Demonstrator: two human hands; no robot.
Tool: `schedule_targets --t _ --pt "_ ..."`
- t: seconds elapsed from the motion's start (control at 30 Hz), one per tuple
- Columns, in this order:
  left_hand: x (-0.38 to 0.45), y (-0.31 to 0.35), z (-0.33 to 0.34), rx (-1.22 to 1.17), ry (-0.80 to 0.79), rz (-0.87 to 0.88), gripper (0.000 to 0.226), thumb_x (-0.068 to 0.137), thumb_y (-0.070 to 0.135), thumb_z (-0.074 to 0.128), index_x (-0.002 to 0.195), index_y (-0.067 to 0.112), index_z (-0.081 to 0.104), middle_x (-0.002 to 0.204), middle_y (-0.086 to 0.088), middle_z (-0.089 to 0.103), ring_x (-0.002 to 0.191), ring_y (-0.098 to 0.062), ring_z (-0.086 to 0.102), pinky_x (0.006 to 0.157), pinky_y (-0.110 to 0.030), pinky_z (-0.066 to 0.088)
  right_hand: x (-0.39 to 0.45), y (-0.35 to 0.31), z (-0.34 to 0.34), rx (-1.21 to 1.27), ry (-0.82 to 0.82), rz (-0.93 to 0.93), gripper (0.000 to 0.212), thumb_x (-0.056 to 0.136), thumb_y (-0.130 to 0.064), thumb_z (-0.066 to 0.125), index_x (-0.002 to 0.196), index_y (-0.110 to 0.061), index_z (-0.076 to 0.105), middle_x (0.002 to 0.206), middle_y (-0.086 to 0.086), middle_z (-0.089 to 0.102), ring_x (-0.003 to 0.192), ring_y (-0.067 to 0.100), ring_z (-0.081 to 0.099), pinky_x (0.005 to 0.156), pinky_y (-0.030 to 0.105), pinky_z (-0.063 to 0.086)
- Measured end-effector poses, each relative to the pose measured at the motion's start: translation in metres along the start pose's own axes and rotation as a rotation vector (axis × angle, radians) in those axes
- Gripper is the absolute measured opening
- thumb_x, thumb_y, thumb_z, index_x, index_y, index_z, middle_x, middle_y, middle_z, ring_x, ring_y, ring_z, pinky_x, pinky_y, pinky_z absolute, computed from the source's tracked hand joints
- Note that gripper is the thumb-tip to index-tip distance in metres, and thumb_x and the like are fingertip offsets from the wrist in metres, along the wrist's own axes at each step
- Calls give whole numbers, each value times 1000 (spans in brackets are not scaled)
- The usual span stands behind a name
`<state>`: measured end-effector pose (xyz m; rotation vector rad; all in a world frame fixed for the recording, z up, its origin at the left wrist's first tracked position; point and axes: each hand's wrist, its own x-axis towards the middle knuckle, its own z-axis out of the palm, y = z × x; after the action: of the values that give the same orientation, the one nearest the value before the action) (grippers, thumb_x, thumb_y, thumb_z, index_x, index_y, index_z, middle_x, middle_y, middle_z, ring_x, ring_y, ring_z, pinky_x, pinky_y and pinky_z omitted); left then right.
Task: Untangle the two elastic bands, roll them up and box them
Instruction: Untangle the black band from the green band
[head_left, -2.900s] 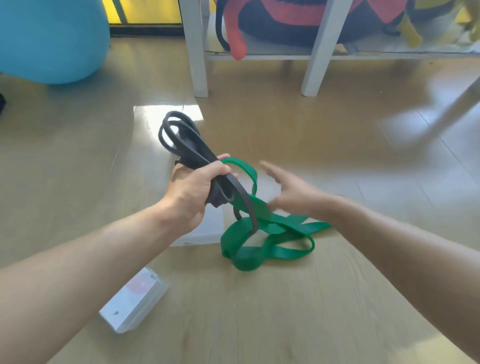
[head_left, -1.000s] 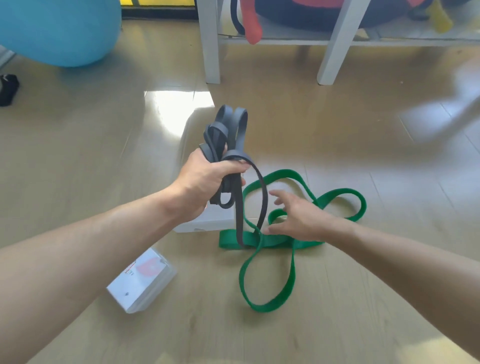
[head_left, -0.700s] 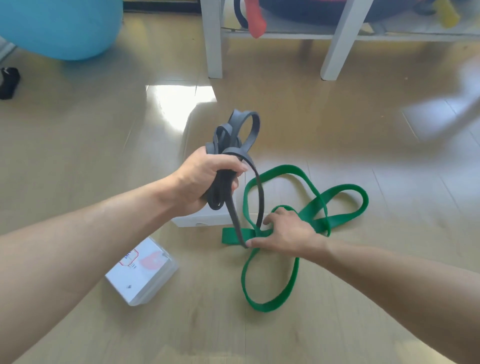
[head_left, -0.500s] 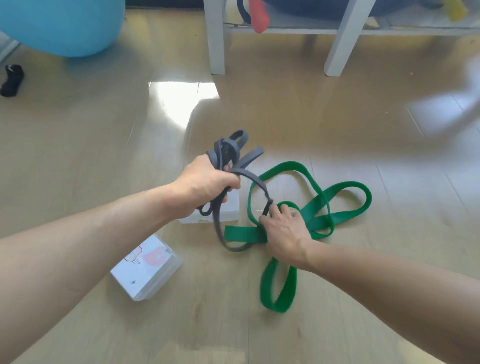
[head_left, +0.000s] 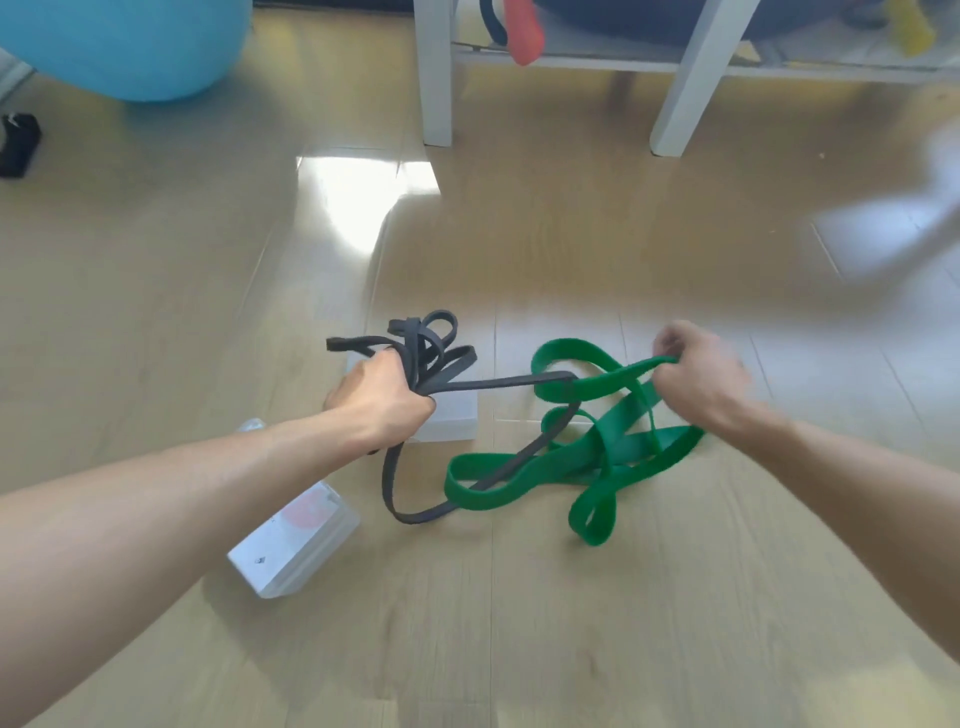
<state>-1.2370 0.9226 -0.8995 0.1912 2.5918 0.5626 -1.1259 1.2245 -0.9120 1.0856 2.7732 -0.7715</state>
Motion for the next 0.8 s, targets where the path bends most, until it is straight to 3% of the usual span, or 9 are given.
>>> schedule_targets --t 0.07,0.13,0.2,0.33,0.43,0.5,0.6,0.7,0.8 --pt "2 -1 2 -9 1 10 21 75 20 59 94 26 52 80 -6 70 69 -32 69 54 -30 52 13 14 -10 -207 -5 63 27 79 -14 55 101 -28 61 101 4 67 92 32 60 78 37 49" --pt "2 1 3 -97 4 19 18 75 20 60 91 26 55 80 -7 72 73 -33 72 60 -39 61 17 22 -10 -509 -53 55 49 83 -19 61 130 -30 54 128 8 59 120 33 52 100 48 45" --pt "0 4 3 -211 16 35 13 78 17 64 88 24 59 78 -9 74 74 -30 75 66 -46 65 5 15 4 -635 -40 -119 76 80 -13 62 149 -29 36 152 8 40 142 33 32 118 52 24" --pt "-4 13 4 -355 -22 73 11 81 10 70 79 15 61 65 -7 70 58 -21 71 56 -41 62 -51 -23 52 -256 8 -764 44 80 -24 70 123 -22 59 121 1 61 116 24 53 100 42 46" --pt "-6 14 5 -350 -13 78 15 81 10 71 74 15 59 62 -6 66 54 -19 68 49 -32 55 -75 -25 92 -534 -375 -820 65 81 -57 65 135 -25 48 122 -1 62 117 24 55 101 40 43" --pt "-4 9 6 -331 19 52 14 81 11 71 74 15 58 62 -5 66 54 -17 68 51 -30 55 -74 -15 108 -679 -445 -877 42 85 -48 64 120 -25 58 113 -1 64 115 26 55 100 40 40" --pt "3 -5 4 -295 59 13 8 81 13 70 81 13 61 63 -6 69 58 -21 73 58 -34 60 -72 -11 100 -132 -371 -812 18 92 -38 62 103 -23 61 99 -4 65 98 22 61 85 37 48" --pt "10 -17 2 -192 82 21 13 80 20 70 78 21 58 69 -7 69 62 -30 69 54 -32 53 -70 -24 56 471 -38 -570 17 97 -32 64 105 -18 60 92 -4 67 83 14 65 74 31 54" --pt "13 -19 4 -73 94 53 14 80 26 69 90 26 60 78 -2 68 73 -33 67 64 -35 57 -62 -44 -2 733 320 -508 18 92 -32 65 89 -17 57 72 -3 55 61 11 50 56 27 43"
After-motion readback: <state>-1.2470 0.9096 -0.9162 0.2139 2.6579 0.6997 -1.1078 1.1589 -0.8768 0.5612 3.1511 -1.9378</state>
